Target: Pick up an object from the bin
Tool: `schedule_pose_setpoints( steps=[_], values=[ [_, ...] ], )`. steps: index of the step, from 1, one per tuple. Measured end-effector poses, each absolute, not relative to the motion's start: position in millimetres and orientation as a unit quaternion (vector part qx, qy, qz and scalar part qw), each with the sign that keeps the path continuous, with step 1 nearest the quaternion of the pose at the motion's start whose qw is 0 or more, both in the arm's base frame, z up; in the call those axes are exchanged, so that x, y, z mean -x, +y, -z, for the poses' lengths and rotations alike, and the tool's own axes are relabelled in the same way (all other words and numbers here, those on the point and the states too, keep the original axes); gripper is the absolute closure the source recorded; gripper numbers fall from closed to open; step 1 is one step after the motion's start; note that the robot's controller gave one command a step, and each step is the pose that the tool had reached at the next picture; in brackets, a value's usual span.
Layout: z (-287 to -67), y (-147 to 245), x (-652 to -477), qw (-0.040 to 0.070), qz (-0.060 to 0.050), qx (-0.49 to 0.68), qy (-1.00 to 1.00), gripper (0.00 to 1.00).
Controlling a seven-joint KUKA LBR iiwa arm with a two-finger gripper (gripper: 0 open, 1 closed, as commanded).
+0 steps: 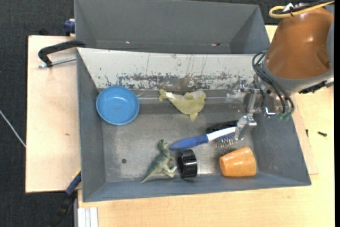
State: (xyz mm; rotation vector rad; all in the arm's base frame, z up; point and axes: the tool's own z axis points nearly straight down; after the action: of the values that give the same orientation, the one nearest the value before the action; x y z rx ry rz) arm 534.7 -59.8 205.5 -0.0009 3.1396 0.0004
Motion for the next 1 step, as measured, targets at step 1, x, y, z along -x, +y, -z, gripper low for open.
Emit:
schedule_pose_setpoints(
  steps=[1],
  values=[
    [-77.8, -22.8, -534.7, -0.004, -0.001, 0.051, 0.999, 0.0]
  ],
)
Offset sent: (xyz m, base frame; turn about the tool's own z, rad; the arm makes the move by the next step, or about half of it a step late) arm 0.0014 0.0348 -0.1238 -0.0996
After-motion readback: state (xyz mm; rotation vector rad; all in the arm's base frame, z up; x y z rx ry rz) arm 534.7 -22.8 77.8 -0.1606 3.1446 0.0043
